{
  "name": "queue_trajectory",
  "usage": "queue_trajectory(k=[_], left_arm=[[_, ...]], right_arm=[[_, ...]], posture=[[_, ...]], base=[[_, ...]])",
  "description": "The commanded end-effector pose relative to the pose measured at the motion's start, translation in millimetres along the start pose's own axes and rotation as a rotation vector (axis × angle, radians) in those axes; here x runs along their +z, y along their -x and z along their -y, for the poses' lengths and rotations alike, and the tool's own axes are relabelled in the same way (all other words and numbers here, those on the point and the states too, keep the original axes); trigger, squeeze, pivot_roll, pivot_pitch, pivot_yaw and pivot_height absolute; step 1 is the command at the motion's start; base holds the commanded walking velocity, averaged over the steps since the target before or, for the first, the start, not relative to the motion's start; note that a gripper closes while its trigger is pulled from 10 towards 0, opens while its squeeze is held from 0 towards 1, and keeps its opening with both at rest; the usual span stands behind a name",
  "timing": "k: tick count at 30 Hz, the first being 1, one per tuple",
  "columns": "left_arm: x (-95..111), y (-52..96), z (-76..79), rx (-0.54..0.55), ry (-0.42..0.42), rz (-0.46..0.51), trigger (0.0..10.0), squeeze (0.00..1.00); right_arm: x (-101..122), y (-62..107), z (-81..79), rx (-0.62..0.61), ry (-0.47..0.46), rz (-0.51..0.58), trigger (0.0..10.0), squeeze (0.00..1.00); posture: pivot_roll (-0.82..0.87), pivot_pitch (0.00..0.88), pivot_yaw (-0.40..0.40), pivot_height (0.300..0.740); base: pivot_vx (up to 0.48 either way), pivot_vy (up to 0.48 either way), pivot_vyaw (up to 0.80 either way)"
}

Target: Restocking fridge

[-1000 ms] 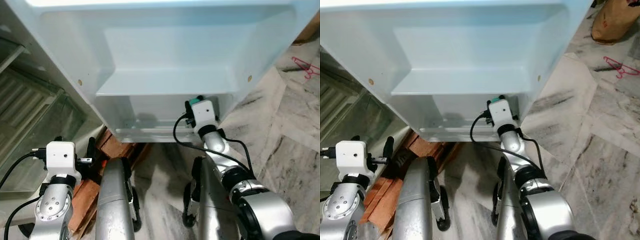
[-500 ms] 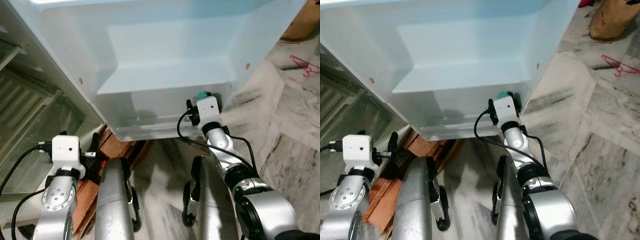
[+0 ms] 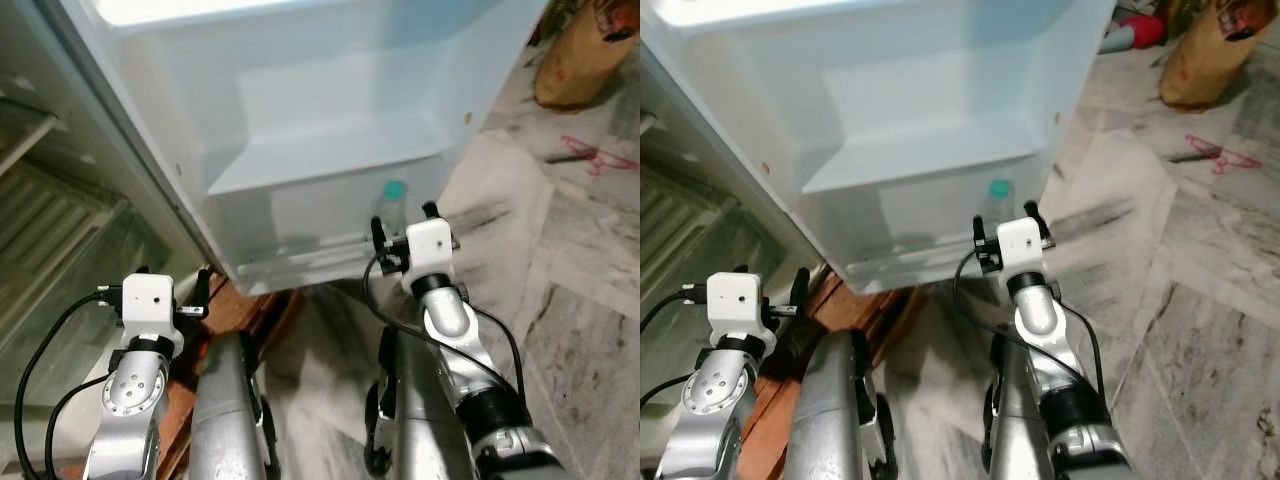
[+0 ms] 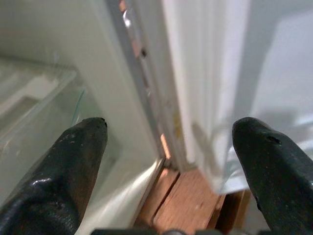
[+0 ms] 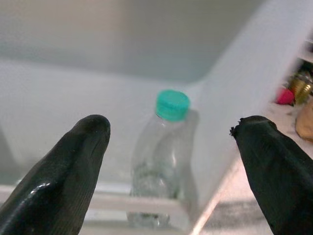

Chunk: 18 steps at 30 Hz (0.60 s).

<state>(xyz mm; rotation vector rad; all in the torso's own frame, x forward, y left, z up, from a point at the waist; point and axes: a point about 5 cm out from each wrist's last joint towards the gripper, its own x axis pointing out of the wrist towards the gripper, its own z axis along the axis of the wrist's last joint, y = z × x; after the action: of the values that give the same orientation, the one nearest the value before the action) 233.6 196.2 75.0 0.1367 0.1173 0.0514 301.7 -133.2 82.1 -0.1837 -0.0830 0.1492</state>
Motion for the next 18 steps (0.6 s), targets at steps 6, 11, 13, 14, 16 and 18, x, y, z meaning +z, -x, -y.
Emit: queue_trajectory(k=[6, 11, 13, 14, 16, 18], left_arm=[[-16, 2.6, 3.8, -0.011, 0.002, -0.035, 10.0, 0.0], [-17, -2.6, 13.6, -0.04, 0.015, -0.025, 10.0, 0.0], [-16, -4.7, 15.8, -0.047, 0.017, -0.017, 10.0, 0.0], [-14, -8.9, 18.1, -0.053, 0.021, -0.006, 10.0, 0.0], [-11, -16.1, 20.4, -0.058, 0.025, 0.013, 10.0, 0.0], [-6, -25.5, 22.4, -0.064, 0.026, 0.04, 10.0, 0.0]], right_arm=[[-17, 36.9, -6.1, 0.012, -0.116, -0.098, 10.0, 0.0], [-18, 48.0, -2.2, -0.036, -0.153, -0.085, 10.0, 0.0], [-17, 47.9, -1.1, -0.045, -0.163, -0.078, 10.0, 0.0], [-15, 45.2, -0.5, -0.05, -0.154, -0.066, 10.0, 0.0], [-9, 40.3, 0.4, -0.052, -0.142, -0.051, 10.0, 0.0], [1, 33.3, 2.5, -0.059, -0.149, -0.018, 10.0, 0.0]], posture=[[0.01, 0.0, 0.052, 0.55], [-0.01, 0.0, 0.06, 0.55], [-0.01, 0.0, 0.066, 0.55], [-0.02, 0.0, 0.075, 0.555], [-0.03, 0.0, 0.079, 0.565], [-0.04, 0.0, 0.075, 0.585]], base=[[0.0, 0.0, 0.0], [0.0, 0.0, 0.0], [0.0, 0.0, 0.0], [0.0, 0.0, 0.0], [0.0, 0.0, 0.0], [0.0, 0.0, 0.0]])
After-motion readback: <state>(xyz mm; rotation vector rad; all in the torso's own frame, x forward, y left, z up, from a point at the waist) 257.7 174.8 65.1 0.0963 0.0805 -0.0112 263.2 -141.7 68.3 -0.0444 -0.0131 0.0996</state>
